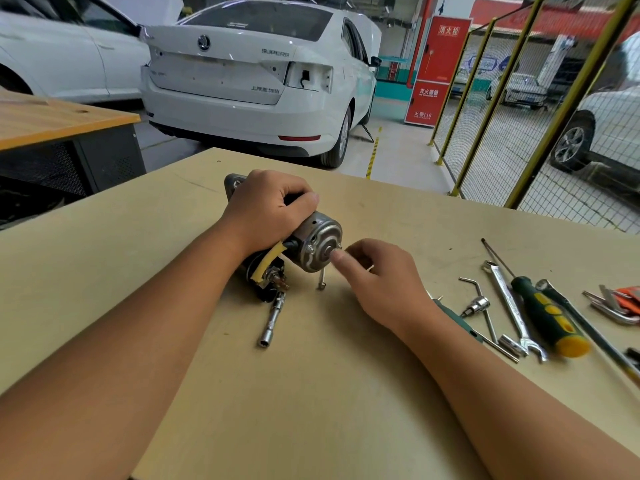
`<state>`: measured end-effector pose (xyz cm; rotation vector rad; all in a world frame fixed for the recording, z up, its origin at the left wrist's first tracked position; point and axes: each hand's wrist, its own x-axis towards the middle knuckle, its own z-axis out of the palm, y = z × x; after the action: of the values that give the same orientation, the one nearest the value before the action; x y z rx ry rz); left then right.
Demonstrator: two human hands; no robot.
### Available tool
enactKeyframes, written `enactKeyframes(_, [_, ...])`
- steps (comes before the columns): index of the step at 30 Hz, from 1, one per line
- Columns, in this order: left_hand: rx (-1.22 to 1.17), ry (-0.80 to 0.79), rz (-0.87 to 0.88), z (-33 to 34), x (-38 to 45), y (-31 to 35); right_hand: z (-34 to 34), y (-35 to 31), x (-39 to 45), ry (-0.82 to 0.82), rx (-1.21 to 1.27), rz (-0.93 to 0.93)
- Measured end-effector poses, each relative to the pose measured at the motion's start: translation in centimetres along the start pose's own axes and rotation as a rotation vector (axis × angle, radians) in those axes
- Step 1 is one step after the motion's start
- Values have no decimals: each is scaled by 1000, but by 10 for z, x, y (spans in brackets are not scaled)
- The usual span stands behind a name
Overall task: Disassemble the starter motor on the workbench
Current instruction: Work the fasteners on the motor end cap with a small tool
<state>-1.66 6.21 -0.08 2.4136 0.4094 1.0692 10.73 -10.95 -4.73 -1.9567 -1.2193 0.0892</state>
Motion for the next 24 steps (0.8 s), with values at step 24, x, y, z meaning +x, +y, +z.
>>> enactKeyframes(24, [1,-8,4,0,-1,1,1,-4,-1,-72,-61,21])
